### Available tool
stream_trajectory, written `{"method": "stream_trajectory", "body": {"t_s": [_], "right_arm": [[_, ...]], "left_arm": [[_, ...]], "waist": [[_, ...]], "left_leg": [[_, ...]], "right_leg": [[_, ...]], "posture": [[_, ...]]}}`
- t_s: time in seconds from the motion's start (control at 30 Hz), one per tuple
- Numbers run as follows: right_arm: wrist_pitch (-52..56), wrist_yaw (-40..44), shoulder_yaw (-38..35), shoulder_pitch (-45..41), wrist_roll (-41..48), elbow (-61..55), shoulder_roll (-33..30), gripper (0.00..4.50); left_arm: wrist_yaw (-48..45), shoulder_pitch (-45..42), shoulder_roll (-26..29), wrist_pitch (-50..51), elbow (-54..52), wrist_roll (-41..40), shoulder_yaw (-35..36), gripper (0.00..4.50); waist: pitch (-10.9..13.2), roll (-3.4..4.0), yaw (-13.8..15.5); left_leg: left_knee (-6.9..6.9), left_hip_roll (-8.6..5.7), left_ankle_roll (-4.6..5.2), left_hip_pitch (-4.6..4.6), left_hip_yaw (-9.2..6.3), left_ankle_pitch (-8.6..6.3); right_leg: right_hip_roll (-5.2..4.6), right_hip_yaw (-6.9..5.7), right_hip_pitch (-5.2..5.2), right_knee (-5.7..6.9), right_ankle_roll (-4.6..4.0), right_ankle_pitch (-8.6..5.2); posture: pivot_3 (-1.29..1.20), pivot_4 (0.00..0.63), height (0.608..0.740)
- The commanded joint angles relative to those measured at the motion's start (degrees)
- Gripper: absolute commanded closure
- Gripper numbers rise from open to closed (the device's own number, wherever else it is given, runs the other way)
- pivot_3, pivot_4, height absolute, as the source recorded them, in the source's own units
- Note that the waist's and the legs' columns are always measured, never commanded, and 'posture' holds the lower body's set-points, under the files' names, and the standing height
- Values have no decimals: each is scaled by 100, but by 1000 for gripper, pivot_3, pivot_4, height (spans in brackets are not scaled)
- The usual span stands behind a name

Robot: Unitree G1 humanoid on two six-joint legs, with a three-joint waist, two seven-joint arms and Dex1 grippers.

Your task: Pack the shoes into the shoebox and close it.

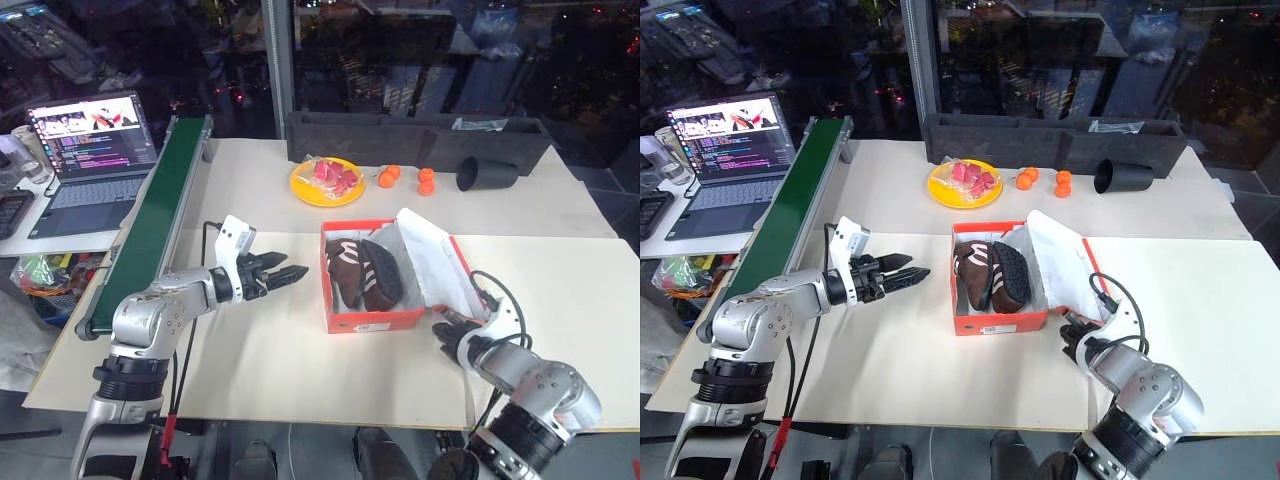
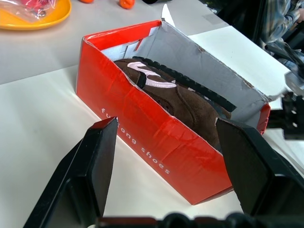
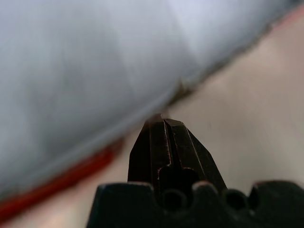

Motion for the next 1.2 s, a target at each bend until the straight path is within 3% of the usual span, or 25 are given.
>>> {"method": "stream_trajectory", "body": {"t_s": [0.03, 0.17, 0.3, 0.57, 0.8, 1.03, 1.2], "right_arm": [[-1166, -482, -603, -265, 100, 495, 36, 4481], [-2799, -937, -1186, -672, 742, 1108, 250, 4481], [-3464, -663, -911, -743, 1242, 1621, 106, 4481], [-3374, -293, -496, -889, 1932, 3114, -722, 4481], [-3389, -183, -237, -874, 2420, 3532, -1095, 4481], [-3855, 813, -64, -1029, 2775, 4071, -1295, 4481], [-4415, 2021, 376, -874, 3157, 2854, -1081, 4481]], "left_arm": [[-14, -116, 15, -95, -108, -37, 122, 1004], [-43, -179, -3, -129, -62, -12, 87, 1004], [-58, -209, -6, -150, -22, 16, 67, 1004], [-130, -353, -36, -219, 138, 83, 15, 1004], [-160, -348, -29, -274, 171, 124, 24, 1004], [-171, -353, -78, -283, 155, 184, 3, 1004], [-201, -367, -59, -302, 172, 214, 5, 1004]], "waist": [[1, -1, 17], [1, -1, 33], [3, 0, -31], [5, 0, -193], [6, -3, -204], [10, -10, -314], [44, 22, -314]], "left_leg": [[0, 0, 2, 0, 0, 2], [4, -1, 5, -5, 0, 4], [-6, 0, 5, -5, 0, 4], [-9, 0, 29, 3, 0, 19], [1, -1, 30, 2, 0, 20], [1, 0, 31, 2, 0, 21], [-7, -1, 42, 0, 0, 28]], "right_leg": [[0, 0, 0, 0, 1, 2], [-1, 0, 4, -4, 5, 4], [-1, 0, -1, -4, 3, 3], [2, 1, 3, 5, -3, 10], [3, 1, 9, -1, 1, 17], [3, 2, 10, -2, 2, 21], [4, 2, 3, 1, 4, 22]], "posture": [[0, 150, 710], [0, 150, 710], [0, 150, 710], [0, 150, 710], [0, 150, 710], [0, 150, 710], [0, 150, 710]]}}
